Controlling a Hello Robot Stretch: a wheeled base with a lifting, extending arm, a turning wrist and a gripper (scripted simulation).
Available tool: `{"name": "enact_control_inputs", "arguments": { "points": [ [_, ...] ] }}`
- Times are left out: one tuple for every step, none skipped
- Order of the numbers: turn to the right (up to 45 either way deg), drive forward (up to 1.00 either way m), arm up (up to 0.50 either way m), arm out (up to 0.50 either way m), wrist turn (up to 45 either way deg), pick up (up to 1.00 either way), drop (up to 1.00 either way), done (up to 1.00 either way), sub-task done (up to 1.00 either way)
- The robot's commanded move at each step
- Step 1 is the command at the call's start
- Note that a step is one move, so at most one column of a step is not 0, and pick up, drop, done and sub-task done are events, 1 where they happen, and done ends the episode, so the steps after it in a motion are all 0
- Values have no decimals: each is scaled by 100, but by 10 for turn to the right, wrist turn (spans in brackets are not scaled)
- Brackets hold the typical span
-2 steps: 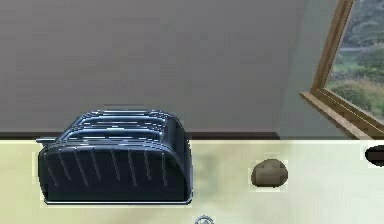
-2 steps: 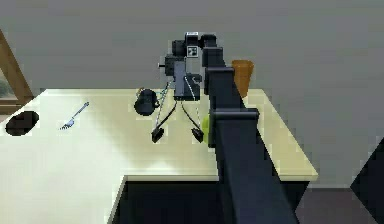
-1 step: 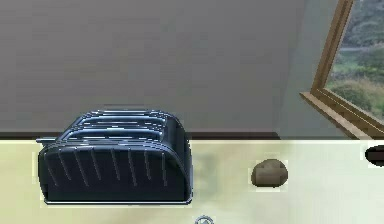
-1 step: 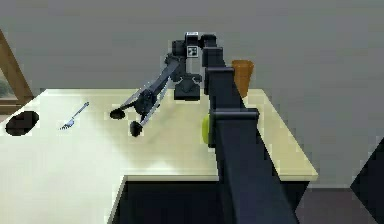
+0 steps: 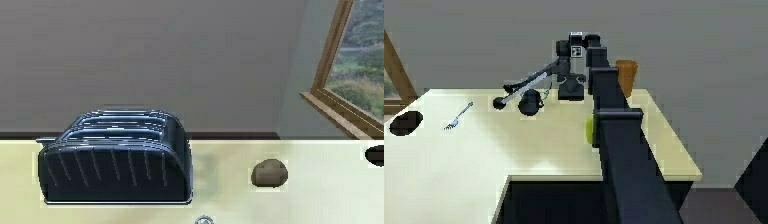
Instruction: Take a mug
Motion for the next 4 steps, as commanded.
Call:
{"name": "enact_control_inputs", "arguments": {
  "points": [
    [0,0,0,0,450,0,0,0,0],
    [0,0,0,0,30,0,0,0,0],
    [0,0,-12,0,0,0,0,0,0],
    [0,0,0,0,0,100,0,0,0]
  ]
}}
